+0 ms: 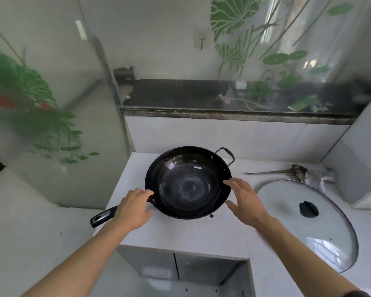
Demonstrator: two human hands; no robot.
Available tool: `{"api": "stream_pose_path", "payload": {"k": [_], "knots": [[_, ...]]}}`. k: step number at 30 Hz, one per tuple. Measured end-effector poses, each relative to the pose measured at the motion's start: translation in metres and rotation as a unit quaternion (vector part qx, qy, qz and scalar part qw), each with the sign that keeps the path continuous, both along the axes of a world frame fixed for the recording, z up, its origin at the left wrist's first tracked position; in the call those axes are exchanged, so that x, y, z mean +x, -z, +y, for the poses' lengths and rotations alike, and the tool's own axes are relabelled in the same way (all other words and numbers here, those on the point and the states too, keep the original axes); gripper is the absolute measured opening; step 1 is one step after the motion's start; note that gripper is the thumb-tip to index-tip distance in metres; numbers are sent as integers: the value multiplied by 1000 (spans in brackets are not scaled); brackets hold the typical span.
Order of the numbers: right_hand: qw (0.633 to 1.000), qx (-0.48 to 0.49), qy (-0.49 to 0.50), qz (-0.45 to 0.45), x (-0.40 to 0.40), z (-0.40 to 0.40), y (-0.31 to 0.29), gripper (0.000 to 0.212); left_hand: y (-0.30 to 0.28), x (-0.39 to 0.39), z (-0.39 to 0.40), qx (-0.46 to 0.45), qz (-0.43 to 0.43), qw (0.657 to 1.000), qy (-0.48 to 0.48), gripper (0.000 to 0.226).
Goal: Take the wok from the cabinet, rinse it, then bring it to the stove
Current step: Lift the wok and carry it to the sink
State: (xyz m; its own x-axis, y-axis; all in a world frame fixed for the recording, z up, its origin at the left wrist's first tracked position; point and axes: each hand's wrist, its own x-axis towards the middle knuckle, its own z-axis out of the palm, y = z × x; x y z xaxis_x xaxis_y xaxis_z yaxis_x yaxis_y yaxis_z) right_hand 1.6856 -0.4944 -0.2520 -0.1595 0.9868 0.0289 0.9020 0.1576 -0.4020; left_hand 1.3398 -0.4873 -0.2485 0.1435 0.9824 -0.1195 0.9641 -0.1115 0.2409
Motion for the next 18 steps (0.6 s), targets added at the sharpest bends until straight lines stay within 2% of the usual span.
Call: {"api": "stream_pose_path", "payload": {"k": [8,15,18], "knots": [[999,-36,3,-16,2,61,0,61,18,-9,41,-51,71,996,4,54],[995,-69,61,-35,-9,97,-3,58,57,-36,61,-70,15,996,54,49],[993,-76,76,-41,-17,113,-3,57,67,-44,72,-54,27,995,85,52]]}}
